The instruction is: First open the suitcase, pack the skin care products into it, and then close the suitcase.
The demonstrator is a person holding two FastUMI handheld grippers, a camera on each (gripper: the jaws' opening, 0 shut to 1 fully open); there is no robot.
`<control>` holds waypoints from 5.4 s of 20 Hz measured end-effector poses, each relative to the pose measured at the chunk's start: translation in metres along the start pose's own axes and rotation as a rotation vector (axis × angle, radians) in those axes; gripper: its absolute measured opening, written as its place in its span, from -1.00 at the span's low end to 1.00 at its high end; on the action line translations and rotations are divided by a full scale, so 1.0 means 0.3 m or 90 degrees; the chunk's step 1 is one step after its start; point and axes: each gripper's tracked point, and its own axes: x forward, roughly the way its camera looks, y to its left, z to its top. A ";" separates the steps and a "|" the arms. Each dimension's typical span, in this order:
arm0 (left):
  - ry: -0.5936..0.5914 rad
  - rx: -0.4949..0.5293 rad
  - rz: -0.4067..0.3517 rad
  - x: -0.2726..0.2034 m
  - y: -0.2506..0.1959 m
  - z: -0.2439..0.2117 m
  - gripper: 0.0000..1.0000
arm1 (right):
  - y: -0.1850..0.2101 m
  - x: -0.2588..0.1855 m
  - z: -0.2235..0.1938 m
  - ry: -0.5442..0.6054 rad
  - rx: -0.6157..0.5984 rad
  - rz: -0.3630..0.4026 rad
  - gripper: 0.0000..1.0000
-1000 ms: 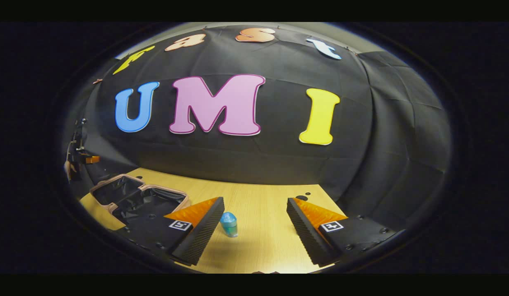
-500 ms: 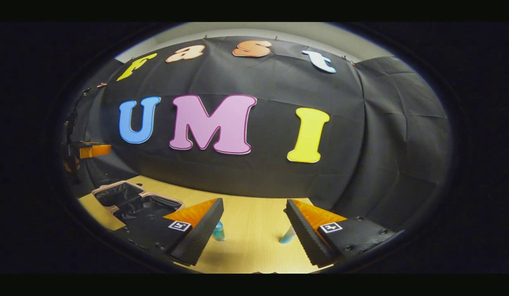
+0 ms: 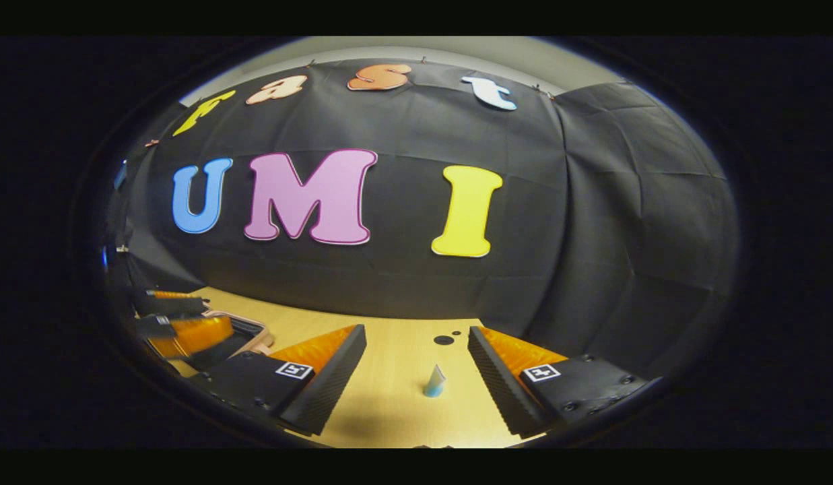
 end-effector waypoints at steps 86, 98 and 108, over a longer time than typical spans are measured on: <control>0.582 -0.072 0.156 0.027 0.937 -0.745 -0.09 | 0.837 -0.022 -0.131 0.146 0.032 0.344 -0.25; 0.221 -0.105 0.252 -0.351 1.011 -0.208 0.87 | 1.181 0.028 -0.314 0.284 0.020 0.381 -0.25; 0.175 -0.258 0.226 -0.728 0.954 -0.281 0.73 | 1.529 0.100 -0.737 0.548 0.012 0.296 -0.25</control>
